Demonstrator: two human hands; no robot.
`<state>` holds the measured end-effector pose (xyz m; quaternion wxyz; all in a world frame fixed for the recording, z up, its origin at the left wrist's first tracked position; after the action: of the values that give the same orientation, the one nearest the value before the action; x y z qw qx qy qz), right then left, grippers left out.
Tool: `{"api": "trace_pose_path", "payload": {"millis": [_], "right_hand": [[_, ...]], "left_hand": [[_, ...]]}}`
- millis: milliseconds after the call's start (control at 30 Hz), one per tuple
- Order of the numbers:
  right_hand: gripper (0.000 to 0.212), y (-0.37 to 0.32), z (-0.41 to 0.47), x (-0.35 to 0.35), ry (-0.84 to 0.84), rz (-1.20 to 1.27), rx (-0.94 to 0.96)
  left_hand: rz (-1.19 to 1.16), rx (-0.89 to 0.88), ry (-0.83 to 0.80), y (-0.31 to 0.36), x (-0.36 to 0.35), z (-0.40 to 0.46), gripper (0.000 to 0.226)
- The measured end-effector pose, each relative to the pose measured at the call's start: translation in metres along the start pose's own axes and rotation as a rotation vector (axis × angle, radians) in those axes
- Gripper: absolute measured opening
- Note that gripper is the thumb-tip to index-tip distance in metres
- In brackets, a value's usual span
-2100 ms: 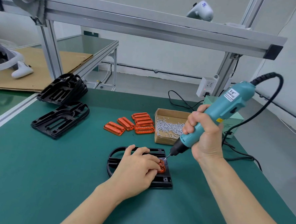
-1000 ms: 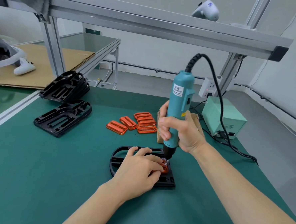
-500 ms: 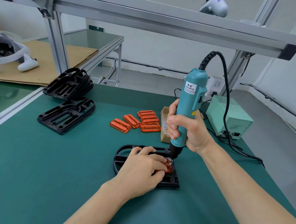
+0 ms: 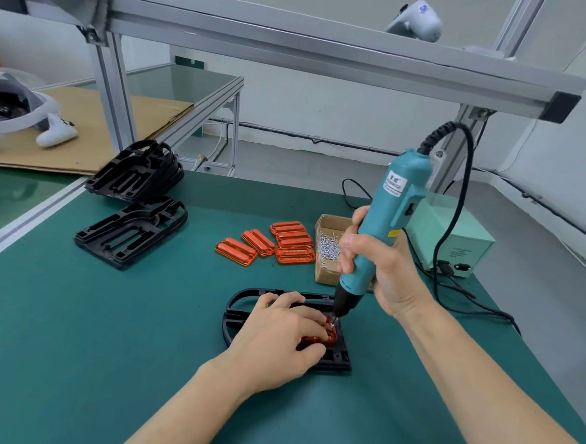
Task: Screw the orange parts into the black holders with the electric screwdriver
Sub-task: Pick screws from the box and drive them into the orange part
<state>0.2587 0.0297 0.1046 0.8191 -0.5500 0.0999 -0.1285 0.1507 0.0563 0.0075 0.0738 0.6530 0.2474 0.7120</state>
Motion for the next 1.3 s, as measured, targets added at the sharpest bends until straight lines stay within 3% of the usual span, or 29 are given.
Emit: {"api": "trace_pose_path", "payload": {"millis": [400, 767, 1167, 1300], "right_hand": [[0.022, 0.002, -0.001, -0.001, 0.008, 0.043, 0.019], [0.018, 0.000, 0.000, -0.015, -0.122, 0.019, 0.011], [0.016, 0.006, 0.004, -0.005, -0.001, 0.085, -0.051], [0.017, 0.007, 0.004, 0.001, 0.143, 0.030, -0.059]], "left_hand": [[0.000, 0.015, 0.000, -0.001, 0.001, 0.002, 0.028], [0.024, 0.015, -0.016, 0.000, 0.001, 0.003, 0.028], [0.034, 0.019, -0.026, 0.001, 0.000, 0.004, 0.029], [0.041, 0.020, -0.018, 0.000, -0.001, 0.004, 0.030]]}}
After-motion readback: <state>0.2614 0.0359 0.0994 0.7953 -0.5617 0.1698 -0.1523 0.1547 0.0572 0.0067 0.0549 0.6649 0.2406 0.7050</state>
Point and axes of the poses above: each hand's wrist, its own z-axis towards the middle knuckle, its own x-axis out of the back of the hand, y = z × x, the point moved 9 cm from there along z, towards the middle knuckle, and after that the axes turned 9 degrees about -y, right-handed, at the moved point
